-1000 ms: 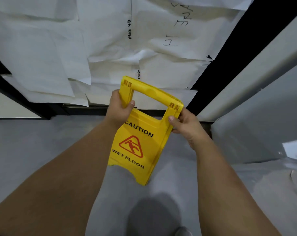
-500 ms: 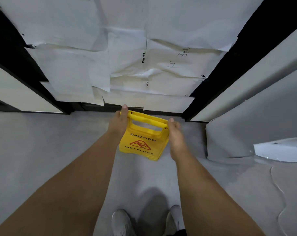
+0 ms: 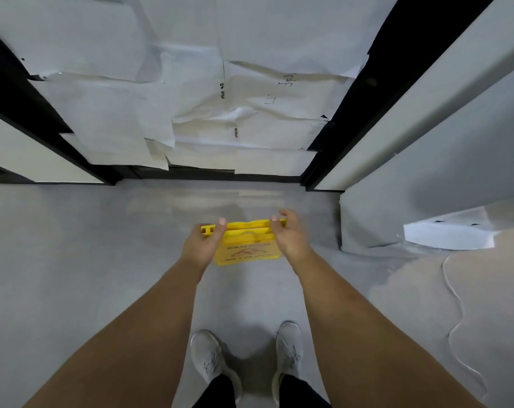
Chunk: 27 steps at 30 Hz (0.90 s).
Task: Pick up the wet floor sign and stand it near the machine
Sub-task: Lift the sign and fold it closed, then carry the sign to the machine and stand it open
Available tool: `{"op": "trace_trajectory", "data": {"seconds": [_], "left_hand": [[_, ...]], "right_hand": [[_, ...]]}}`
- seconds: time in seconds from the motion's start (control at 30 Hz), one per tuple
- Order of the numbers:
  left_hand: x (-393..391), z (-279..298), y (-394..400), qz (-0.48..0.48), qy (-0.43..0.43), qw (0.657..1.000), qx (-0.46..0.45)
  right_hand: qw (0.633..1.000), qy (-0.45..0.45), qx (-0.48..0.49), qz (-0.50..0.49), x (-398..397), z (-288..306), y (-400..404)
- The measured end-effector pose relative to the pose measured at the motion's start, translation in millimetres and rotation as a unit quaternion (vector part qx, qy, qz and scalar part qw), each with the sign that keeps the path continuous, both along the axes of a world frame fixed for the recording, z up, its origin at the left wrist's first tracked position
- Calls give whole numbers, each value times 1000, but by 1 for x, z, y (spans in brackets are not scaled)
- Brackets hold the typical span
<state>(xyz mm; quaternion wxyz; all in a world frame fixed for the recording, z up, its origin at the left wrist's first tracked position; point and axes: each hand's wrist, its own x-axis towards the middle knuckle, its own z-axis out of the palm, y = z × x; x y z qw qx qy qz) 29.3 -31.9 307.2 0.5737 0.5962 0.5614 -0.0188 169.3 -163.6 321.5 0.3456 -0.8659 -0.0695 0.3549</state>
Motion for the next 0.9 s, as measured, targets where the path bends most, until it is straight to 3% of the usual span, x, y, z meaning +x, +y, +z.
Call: {"op": "trace_trajectory", "data": {"seconds": [0.2,0.47,0.6,0.67,0.9], "left_hand": [[3,3,-21,-42,63,997,8],[-2,11,-34,-27,75,997,-6],[-17,23,-52,-17,63,998,-24],[-27,29,-66,-29,70,997,-14],[-51,35,-120,-80,109,991,-19]], "right_hand": [[995,31,-72,68,-2,-4,-35],[993,104,-56,19,-10,4,-42],[975,203,-19,-88,-6,8,-57],[969,232,-26,-82,-8,10,-72],[970,209,-1,-122,-42,21,-125]]}}
